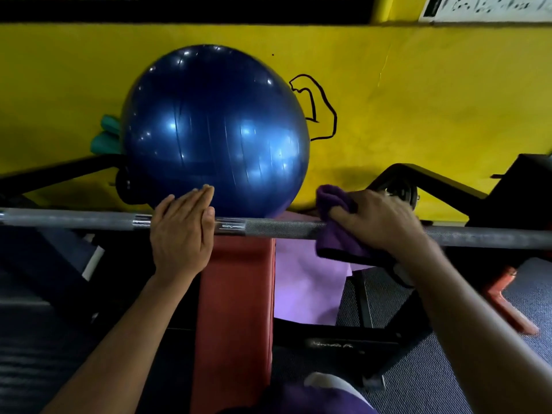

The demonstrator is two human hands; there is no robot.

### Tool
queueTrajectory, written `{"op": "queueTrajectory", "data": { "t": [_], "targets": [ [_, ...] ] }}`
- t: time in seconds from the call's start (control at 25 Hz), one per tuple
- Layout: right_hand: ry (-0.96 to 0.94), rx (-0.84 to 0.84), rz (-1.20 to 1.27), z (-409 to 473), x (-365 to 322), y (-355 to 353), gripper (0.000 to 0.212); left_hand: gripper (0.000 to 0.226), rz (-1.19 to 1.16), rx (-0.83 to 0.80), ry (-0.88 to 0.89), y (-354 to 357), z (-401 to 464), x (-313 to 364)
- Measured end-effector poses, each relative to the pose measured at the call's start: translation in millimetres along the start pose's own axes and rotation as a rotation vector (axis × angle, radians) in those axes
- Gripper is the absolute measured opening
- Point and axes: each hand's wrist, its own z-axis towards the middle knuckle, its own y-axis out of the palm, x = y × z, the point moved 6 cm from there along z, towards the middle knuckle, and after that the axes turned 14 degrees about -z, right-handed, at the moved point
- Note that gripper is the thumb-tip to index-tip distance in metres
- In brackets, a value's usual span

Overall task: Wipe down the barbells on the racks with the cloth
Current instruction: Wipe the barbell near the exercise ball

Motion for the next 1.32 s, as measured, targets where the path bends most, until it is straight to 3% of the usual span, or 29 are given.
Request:
{"op": "queueTrajectory", "data": {
  "t": [0.12, 0.2, 0.28, 0.36, 0.4, 0.52, 0.56, 0.64, 0.72, 0.84, 0.92, 1.12, 1.24, 1.32],
  "targets": [
    [-0.105, 0.288, 0.025, -41, -41, -6, 0.038, 0.053, -0.012, 0.016, 0.001, -1, -1, 0],
    [-0.260, 0.409, 0.100, -72, -50, 9, 0.045, 0.050, -0.022, 0.026, 0.004, -2, -1, 1],
    [-0.367, 0.488, 0.224, -88, -34, 19, 0.046, 0.050, -0.026, 0.028, 0.000, -2, -1, 2],
    [-0.309, 0.438, 0.535, -107, -22, 28, 0.043, 0.050, -0.038, 0.023, -0.019, -2, -2, 1],
    [-0.160, 0.390, 0.757, -120, -16, 33, 0.038, 0.050, -0.045, 0.025, -0.023, -2, -2, 1],
    [0.567, 0.290, 1.255, -166, 11, 62, 0.003, 0.049, -0.055, 0.026, -0.024, -1, -4, 2],
    [0.789, 0.250, 1.376, -174, 17, 73, 0.018, 0.048, -0.053, 0.028, -0.025, 0, -3, 2],
    [1.161, 0.169, 1.822, -170, 21, 87, 0.014, 0.048, -0.048, 0.027, -0.027, 1, -2, 1],
    [1.267, 0.201, 2.178, -149, 21, 76, 0.034, 0.047, -0.032, 0.021, -0.020, 2, -3, -1],
    [1.261, 0.263, 2.233, -115, 15, 64, 0.040, 0.047, -0.029, 0.028, -0.019, 0, -3, -1],
    [1.285, 0.199, 2.357, -100, -13, 57, 0.042, 0.047, -0.026, 0.049, -0.024, 0, -3, 1],
    [0.989, -0.076, 2.375, -79, -87, 32, 0.071, 0.052, -0.006, 0.037, -0.040, 0, -2, -1],
    [1.040, 0.094, 2.446, -84, -51, 44, 0.035, 0.053, -0.020, 0.040, -0.032, -1, -4, 1],
    [1.146, 0.201, 2.448, -86, -15, 63, 0.041, 0.052, -0.042, 0.044, -0.014, -1, -3, 1]
  ]
}}
